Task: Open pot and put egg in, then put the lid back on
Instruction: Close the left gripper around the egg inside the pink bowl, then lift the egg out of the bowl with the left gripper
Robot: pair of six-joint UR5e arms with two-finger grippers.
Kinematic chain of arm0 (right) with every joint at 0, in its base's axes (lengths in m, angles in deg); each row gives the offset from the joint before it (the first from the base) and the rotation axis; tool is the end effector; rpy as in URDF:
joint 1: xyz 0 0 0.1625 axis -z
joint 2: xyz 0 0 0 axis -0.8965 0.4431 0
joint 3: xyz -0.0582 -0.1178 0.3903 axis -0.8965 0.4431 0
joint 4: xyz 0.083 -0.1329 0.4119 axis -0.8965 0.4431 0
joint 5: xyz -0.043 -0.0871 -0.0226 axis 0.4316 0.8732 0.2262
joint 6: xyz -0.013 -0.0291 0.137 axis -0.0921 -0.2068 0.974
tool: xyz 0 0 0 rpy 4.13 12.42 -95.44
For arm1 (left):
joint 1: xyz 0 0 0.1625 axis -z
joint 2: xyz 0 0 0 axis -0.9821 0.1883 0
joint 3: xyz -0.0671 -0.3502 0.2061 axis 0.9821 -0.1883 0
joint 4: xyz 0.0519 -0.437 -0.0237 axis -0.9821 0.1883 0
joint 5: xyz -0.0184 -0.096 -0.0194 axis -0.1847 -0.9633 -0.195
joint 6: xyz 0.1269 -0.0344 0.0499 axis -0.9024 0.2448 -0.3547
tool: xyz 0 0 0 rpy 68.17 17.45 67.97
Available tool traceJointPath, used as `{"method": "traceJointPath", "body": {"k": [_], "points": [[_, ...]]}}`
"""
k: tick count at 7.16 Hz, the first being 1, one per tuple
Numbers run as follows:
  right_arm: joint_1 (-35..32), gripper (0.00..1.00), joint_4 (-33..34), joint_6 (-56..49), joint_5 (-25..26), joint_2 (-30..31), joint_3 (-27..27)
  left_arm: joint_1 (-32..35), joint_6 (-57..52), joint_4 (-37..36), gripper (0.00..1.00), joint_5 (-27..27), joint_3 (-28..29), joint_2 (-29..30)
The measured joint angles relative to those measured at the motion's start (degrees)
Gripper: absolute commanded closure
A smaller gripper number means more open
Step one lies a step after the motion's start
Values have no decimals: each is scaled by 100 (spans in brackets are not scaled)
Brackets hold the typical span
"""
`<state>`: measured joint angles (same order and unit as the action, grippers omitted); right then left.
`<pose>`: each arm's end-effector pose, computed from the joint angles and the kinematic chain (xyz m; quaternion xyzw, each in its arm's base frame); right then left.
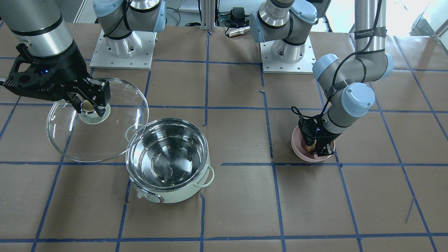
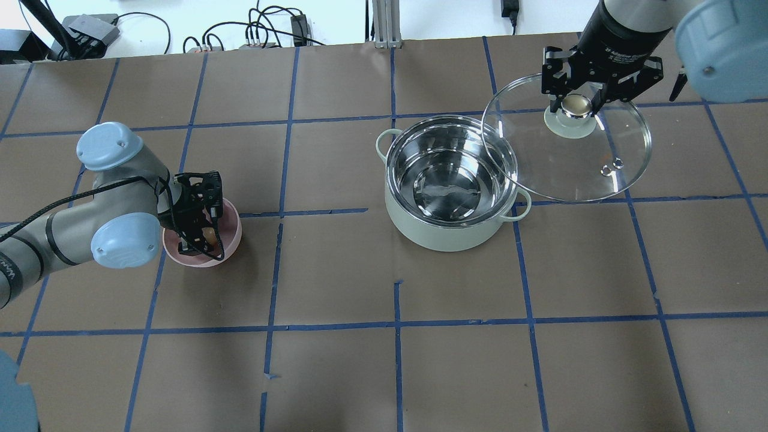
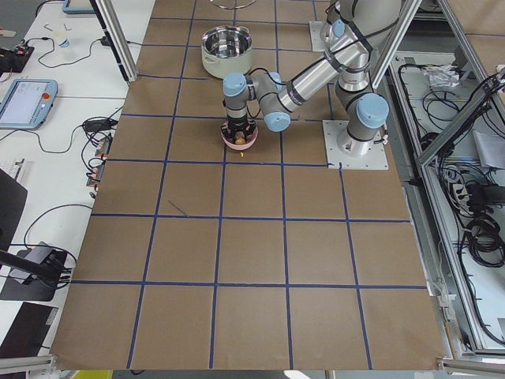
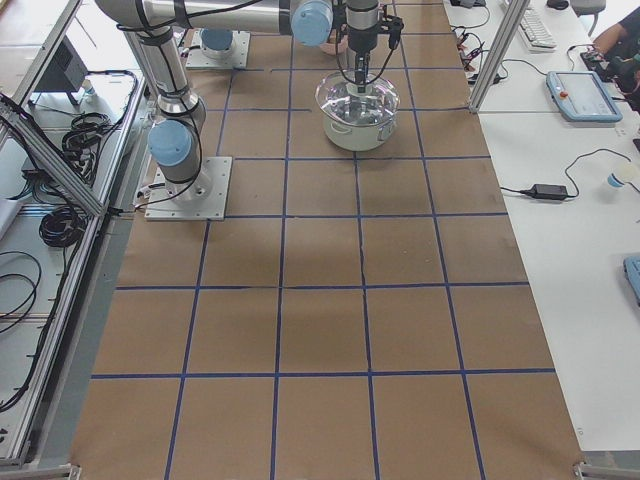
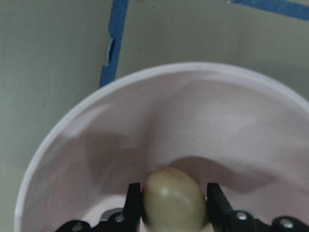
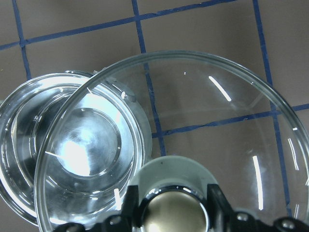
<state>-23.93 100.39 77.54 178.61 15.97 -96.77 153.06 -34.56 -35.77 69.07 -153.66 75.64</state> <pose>0.1125 -0.5589 0.4300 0.0889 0.9944 -0.0564 0.0104 0.0102 -0.5139 0.1120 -0.6274 -0.7784 -0.0134 0.0150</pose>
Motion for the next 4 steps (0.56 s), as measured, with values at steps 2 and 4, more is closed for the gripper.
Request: {"method": "traceJointPath", "body": {"k": [2, 4], "points": [[0, 64, -4, 7, 5, 0, 0, 5, 3, 12, 85, 5, 23, -82], [0, 64, -1, 6, 6, 0, 0, 30, 2, 94, 87, 12, 46, -203]]}}
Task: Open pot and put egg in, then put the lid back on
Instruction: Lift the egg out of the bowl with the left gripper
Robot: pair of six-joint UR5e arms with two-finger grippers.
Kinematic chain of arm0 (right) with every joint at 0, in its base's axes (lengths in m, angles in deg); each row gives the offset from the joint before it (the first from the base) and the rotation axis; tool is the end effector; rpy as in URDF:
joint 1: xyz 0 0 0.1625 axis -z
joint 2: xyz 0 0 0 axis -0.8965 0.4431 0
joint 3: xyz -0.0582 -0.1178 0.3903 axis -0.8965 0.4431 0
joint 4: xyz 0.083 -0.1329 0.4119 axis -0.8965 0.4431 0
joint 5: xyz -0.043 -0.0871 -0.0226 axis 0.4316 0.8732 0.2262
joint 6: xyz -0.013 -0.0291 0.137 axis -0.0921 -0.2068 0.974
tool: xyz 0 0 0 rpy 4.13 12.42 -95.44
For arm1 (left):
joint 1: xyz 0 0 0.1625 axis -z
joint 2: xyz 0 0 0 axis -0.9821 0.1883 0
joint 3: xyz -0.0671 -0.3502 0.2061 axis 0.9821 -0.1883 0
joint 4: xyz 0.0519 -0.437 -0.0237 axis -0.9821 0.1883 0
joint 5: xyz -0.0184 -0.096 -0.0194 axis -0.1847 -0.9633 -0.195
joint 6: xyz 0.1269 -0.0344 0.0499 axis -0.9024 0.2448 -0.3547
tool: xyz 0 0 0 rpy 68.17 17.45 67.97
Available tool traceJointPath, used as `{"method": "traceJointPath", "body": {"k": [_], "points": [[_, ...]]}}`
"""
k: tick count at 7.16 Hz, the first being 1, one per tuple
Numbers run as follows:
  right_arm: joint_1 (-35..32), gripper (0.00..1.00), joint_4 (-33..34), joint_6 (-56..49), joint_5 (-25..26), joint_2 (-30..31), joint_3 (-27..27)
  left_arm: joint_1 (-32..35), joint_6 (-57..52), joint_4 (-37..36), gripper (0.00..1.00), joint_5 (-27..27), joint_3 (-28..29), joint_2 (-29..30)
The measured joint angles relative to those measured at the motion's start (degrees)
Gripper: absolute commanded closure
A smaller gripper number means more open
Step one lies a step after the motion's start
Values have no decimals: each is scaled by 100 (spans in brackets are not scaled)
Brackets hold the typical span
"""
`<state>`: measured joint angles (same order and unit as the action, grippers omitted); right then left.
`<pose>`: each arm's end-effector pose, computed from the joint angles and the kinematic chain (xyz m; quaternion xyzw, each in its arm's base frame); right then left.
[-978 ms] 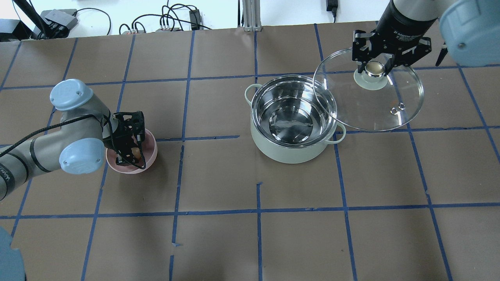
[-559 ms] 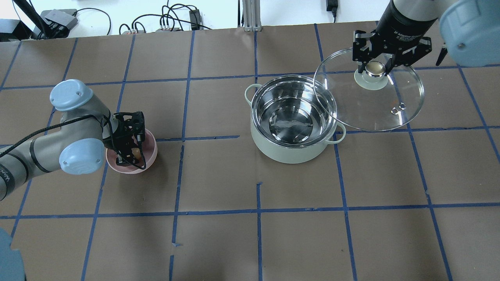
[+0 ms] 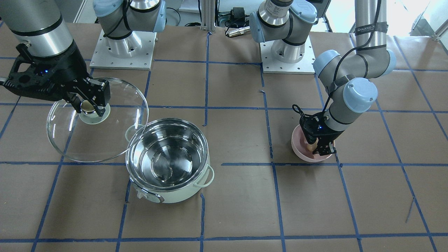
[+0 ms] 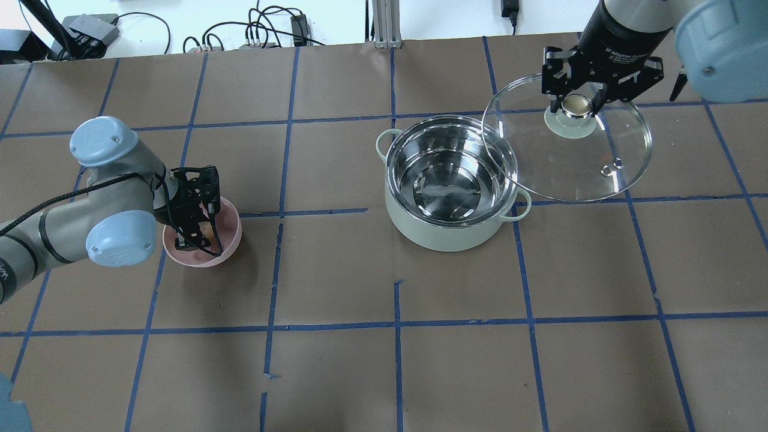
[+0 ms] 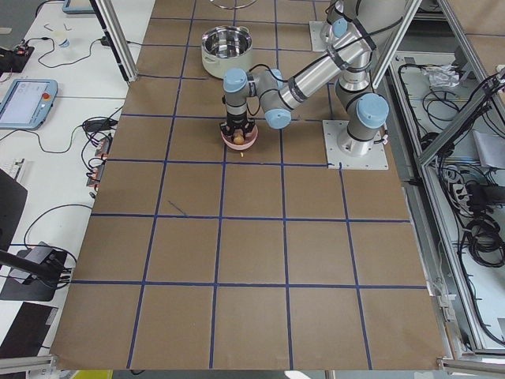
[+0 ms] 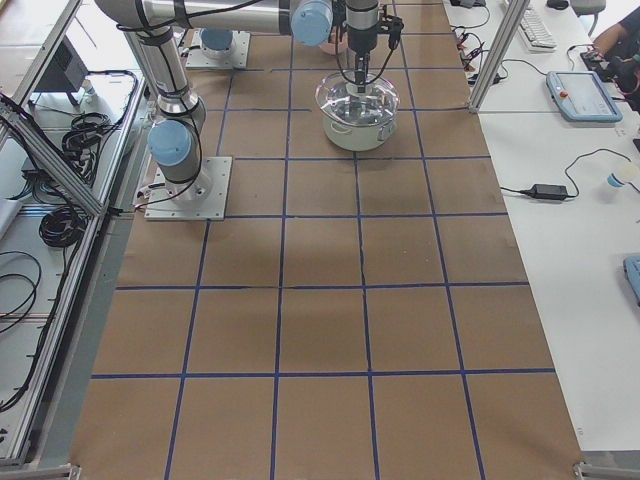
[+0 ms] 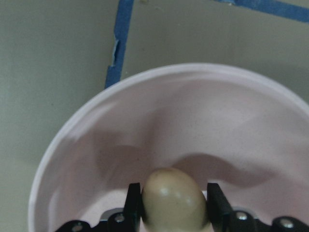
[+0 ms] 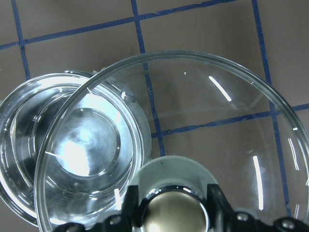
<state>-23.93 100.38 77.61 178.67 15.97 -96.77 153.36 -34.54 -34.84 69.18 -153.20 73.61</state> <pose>0.1124 -0.5589 0.4300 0.0895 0.9943 -0.0563 0.0099 0.0085 -0.5165 0.1313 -0.6294 -0.7771 -0.0064 0.0032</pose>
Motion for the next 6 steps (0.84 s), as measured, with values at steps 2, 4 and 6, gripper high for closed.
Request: {"method": "traceJointPath", "body": {"k": [2, 4, 6], "points": [[0, 64, -3, -1, -4, 2, 0, 4, 151, 353, 87, -20, 23, -317], [0, 64, 0, -1, -6, 2, -2, 33, 846, 911, 87, -144, 216, -710], [0, 64, 1, -2, -8, 9, -9, 105, 1879, 1462, 87, -674, 580, -938]]}}
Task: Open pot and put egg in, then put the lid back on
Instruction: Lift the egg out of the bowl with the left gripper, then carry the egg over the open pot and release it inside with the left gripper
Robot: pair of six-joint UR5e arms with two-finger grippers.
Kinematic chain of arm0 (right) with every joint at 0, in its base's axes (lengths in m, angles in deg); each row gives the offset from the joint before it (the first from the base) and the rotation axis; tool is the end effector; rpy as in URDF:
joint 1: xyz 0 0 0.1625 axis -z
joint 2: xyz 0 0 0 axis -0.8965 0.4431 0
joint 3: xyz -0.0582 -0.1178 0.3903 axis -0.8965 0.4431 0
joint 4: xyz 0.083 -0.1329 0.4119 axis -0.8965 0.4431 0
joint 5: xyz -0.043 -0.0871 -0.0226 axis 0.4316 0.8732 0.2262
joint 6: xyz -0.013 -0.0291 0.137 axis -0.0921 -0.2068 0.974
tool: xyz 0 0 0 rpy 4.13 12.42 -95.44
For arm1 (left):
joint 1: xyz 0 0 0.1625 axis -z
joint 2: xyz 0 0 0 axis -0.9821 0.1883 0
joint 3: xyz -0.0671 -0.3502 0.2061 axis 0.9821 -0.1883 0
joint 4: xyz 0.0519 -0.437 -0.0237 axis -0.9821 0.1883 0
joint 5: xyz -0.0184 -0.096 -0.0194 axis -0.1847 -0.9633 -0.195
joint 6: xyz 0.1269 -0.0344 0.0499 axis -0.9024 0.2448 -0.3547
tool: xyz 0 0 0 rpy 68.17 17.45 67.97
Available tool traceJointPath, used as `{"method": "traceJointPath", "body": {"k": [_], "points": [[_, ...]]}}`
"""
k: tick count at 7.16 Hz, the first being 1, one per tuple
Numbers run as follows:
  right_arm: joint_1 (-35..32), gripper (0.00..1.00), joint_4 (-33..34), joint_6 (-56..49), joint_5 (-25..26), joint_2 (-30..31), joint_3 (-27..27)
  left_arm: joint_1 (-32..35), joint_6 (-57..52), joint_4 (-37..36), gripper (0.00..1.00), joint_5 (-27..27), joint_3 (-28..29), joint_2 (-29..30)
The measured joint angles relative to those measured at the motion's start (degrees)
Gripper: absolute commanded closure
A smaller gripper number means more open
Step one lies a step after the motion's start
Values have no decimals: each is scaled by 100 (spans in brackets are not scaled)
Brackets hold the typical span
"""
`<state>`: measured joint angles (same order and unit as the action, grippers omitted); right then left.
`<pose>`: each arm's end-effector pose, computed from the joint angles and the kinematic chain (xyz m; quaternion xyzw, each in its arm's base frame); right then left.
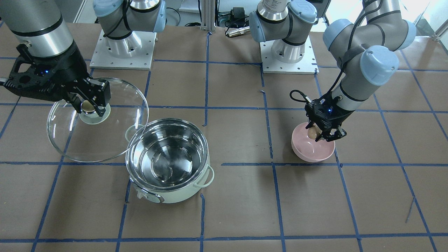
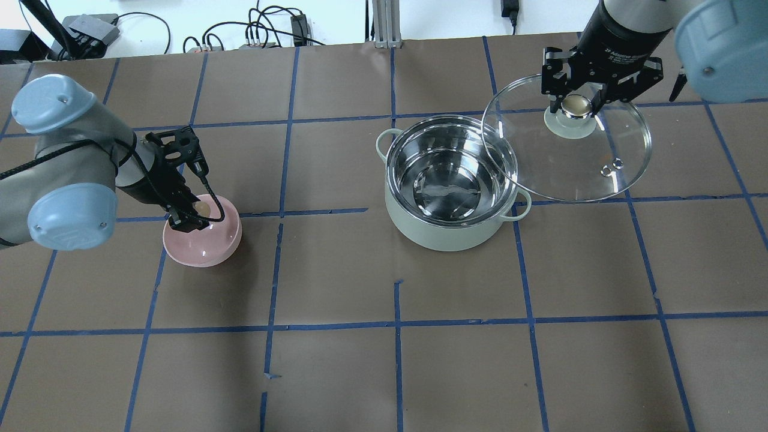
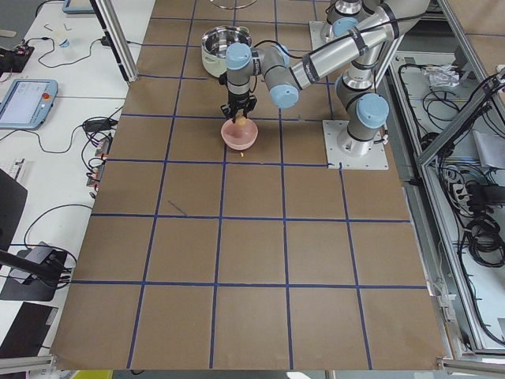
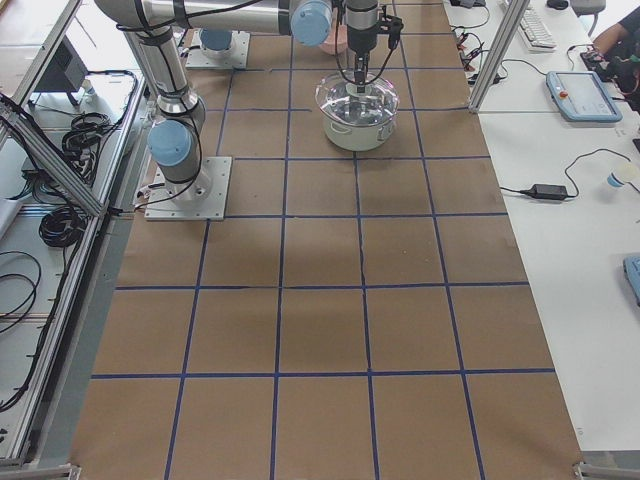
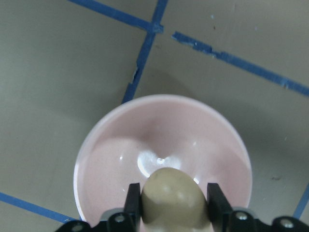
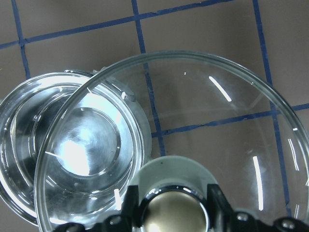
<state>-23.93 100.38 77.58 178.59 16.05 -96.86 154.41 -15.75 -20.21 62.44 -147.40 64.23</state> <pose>0.1126 -0.5583 0.4299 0.0892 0.9944 -0.0562 0.0105 -0.0170 -0.5208 0.2333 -0.5012 -0.8636 0.0380 0.0404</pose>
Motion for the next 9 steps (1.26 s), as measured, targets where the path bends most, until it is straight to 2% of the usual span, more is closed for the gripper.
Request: {"method": "traceJointPath", "body": {"k": [2, 4, 7, 9], "points": [[-6, 64, 24, 1, -21, 6, -24, 533, 1404, 138, 87, -233, 455, -21], [-23, 63, 96, 5, -38, 30, -37, 1407, 3349, 157, 87, -275, 1033, 167], [-65, 63, 110, -1, -1, 68, -48, 2544, 6231, 67, 87, -265, 1817, 785], [-70, 63, 114, -8, 4, 66, -55, 3086, 7513, -495, 87, -277, 2119, 1333]]}}
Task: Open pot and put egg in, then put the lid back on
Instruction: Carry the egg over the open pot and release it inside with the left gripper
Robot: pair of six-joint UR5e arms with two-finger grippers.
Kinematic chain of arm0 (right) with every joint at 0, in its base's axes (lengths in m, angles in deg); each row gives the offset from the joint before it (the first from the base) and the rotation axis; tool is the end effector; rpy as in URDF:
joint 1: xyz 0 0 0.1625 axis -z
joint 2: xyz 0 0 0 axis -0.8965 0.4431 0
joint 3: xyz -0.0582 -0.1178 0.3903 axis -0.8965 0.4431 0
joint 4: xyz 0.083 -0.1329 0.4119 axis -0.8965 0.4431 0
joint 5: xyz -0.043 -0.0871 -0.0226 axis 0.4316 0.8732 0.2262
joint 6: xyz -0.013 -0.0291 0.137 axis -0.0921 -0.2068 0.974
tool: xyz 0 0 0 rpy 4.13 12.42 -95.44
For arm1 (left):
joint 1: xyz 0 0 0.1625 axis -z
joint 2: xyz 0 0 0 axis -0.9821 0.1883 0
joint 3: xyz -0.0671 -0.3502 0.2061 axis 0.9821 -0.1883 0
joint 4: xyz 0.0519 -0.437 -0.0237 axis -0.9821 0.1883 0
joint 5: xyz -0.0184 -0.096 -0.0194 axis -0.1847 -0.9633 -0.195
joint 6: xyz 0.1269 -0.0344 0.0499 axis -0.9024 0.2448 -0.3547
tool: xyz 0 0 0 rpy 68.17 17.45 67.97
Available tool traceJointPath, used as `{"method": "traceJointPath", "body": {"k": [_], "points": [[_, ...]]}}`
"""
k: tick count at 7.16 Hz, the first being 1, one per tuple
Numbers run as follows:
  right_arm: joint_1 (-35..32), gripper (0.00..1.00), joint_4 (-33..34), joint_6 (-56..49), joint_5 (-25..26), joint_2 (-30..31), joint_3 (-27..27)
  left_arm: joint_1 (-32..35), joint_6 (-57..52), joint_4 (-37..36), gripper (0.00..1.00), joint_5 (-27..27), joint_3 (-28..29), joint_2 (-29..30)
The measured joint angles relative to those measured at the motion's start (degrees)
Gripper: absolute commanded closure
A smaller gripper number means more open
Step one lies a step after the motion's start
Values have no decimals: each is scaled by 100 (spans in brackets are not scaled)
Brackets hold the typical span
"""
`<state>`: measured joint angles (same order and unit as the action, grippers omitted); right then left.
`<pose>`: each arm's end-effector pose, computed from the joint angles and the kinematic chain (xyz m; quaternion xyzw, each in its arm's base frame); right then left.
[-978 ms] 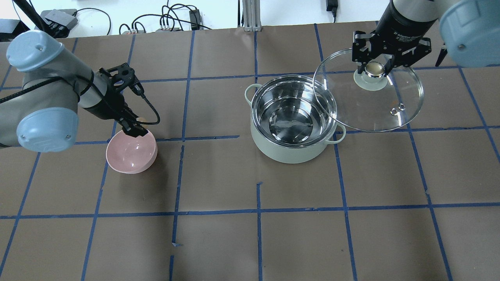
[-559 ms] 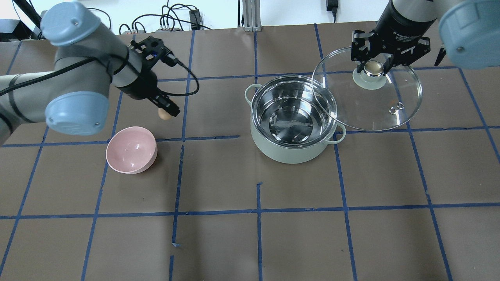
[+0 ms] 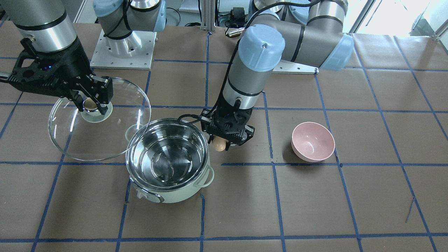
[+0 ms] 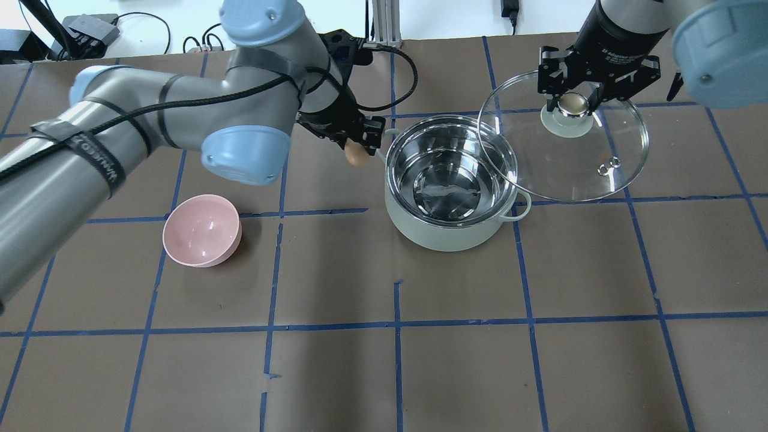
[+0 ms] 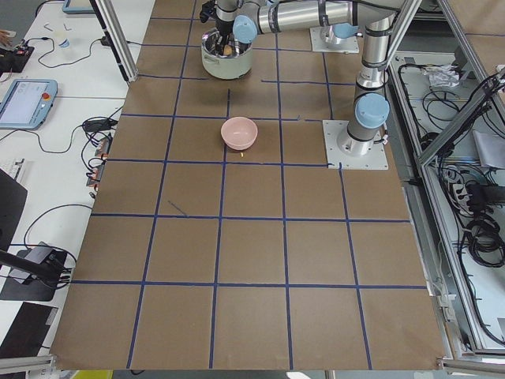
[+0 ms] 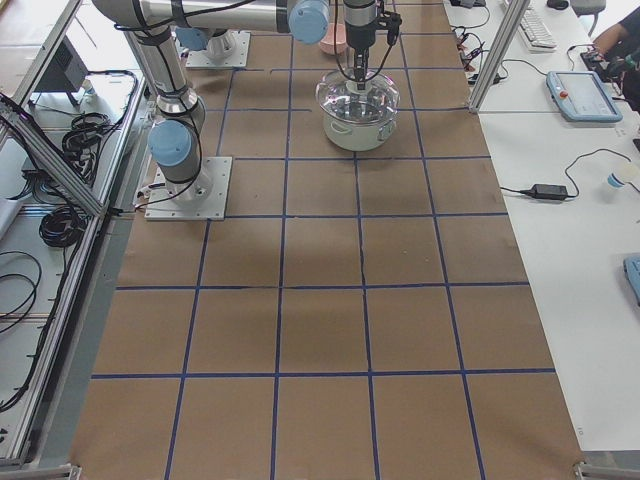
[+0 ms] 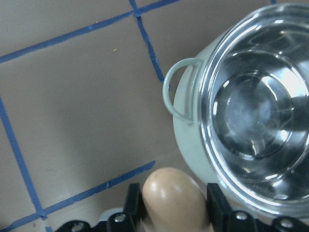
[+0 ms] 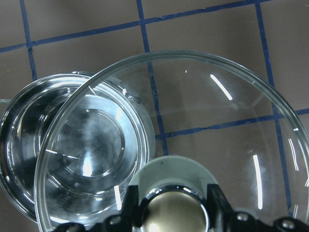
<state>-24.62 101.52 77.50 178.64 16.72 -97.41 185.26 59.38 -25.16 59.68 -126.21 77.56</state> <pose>0.1192 -0.5549 0.4335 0.0824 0.9943 -0.0671 0.0110 -0.3286 -0.5769 0.2940 -0.1465 -0.9799 0.0974 0.0937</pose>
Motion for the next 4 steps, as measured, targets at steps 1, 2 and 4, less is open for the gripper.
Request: {"method": "traceJointPath", "body": {"k": [1, 2, 4], "points": [[0, 63, 5, -2, -1, -10, -7, 165, 294, -315, 87, 4, 38, 232], [0, 63, 7, -1, -2, -13, -16, 261, 449, -508, 84, 9, 51, 394], [-1, 63, 11, 5, -5, -14, -36, 380, 696, -654, 18, -11, 52, 568]]}}
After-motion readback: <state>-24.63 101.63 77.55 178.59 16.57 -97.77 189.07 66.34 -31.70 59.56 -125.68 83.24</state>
